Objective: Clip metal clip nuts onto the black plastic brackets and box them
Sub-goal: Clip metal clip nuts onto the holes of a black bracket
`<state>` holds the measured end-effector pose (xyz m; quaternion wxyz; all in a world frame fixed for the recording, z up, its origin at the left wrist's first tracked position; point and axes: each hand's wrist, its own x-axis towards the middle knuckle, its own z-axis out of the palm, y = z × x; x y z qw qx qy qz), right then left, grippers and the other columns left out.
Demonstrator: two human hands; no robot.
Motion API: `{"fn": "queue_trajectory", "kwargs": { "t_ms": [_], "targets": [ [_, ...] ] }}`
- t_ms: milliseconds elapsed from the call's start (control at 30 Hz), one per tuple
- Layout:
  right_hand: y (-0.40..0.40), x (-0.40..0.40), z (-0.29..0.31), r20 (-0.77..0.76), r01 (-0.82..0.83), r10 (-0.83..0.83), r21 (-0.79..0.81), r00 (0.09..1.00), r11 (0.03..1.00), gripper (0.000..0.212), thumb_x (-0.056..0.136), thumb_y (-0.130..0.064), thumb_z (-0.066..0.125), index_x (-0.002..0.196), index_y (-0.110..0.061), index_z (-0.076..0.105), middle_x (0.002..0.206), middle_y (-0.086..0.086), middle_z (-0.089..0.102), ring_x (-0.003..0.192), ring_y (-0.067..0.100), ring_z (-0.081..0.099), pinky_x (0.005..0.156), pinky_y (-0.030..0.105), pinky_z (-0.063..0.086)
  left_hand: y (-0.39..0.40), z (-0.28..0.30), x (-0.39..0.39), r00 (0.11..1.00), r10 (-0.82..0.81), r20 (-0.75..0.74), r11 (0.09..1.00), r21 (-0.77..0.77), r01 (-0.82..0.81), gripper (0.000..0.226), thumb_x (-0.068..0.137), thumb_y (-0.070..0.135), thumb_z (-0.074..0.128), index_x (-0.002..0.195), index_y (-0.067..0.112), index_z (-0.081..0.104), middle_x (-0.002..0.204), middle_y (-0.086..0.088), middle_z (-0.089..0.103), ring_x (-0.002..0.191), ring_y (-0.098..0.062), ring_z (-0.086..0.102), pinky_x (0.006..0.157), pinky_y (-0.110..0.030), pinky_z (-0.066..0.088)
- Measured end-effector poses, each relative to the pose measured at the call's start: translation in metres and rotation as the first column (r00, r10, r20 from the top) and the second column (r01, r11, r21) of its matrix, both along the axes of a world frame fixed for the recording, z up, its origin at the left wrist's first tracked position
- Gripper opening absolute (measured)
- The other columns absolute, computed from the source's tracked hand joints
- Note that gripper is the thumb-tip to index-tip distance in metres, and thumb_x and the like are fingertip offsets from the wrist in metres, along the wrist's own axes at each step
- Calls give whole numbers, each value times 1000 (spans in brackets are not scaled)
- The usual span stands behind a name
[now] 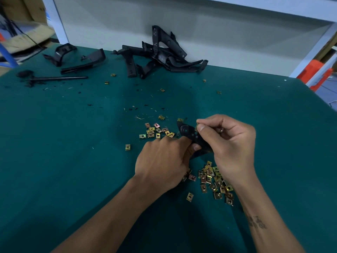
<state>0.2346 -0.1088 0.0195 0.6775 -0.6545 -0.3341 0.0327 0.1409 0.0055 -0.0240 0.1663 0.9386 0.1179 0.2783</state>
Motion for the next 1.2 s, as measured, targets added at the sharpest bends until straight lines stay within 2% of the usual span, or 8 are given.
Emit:
{"fn": "queue_trajectory", "kwargs": {
  "t_ms": [100, 233, 367, 567, 667, 933, 1100, 1200],
  "targets": [
    [2, -3, -1, -25, 4, -3, 52, 1000, 999, 17, 84, -19, 68, 71, -22, 77, 68, 14, 65, 62, 27, 55, 54, 39, 43, 0, 0, 0, 1000, 2, 5, 1000, -3, -2, 33, 102, 57, 20, 80, 34, 28, 61, 1, 58, 51, -30, 54, 50, -31, 31],
    [4, -6, 0, -35, -38, 42, 109, 999, 993, 24, 82, -23, 56, 73, -18, 77, 69, 9, 64, 71, 10, 58, 63, 21, 43, 1, 1, -1, 1000, -11, 13, 1000, -29, 11, 33, 102, 58, 18, 80, 35, 26, 61, -1, 58, 51, -32, 53, 50, -32, 29],
    [4, -10, -2, -23, -43, 44, 74, 999, 996, 22, 86, -9, 58, 81, -15, 78, 74, 13, 63, 67, 15, 55, 57, 33, 45, 1, 3, -2, 1000, -13, 20, 999, -41, 14, 34, 101, 57, 21, 80, 33, 31, 60, -2, 58, 51, -33, 53, 50, -32, 27],
    [3, -15, 3, 38, -75, 73, 72, 997, 995, 28, 89, 6, 56, 90, -15, 74, 79, 19, 63, 66, 3, 58, 62, 12, 46, 1, 5, -3, 999, -28, 15, 997, -70, 29, 37, 99, 58, 18, 79, 32, 35, 64, -4, 60, 56, -35, 56, 52, -34, 31],
    [3, -14, 1, 50, -66, 64, 42, 997, 997, 26, 87, 7, 60, 93, -14, 74, 74, 3, 65, 64, -2, 61, 61, 11, 47, 2, 4, -2, 1000, -30, -1, 996, -79, 30, 36, 100, 57, 20, 80, 33, 37, 67, -5, 61, 59, -36, 57, 53, -35, 32],
    [0, -8, -2, 135, -16, 28, -90, 990, 996, 21, 89, -1, 65, 90, -19, 76, 74, 4, 71, 59, 23, 66, 55, 48, 55, 0, 4, -3, 999, -31, -32, 998, -49, 30, 52, 94, 54, 13, 88, 26, 56, 71, -6, 64, 63, -37, 59, 56, -36, 31],
    [4, -15, -1, 66, -29, 32, -41, 997, 999, 16, 84, -13, 59, 83, -13, 75, 68, 12, 67, 56, 15, 61, 52, 41, 51, 0, 7, -4, 999, 3, -51, 998, -67, -7, 41, 93, 58, 11, 78, 32, 38, 61, 4, 44, 56, -32, 43, 54, -36, 29],
    [5, -13, 3, 92, -49, 56, -69, 994, 996, 27, 82, -19, 55, 79, 1, 72, 65, 12, 63, 55, 6, 55, 51, 24, 45, 1, 5, -2, 996, 23, -91, 998, -52, -28, 41, 91, 60, 9, 70, 30, 29, 58, 8, 33, 55, -28, 36, 54, -36, 25]
  ]
}}
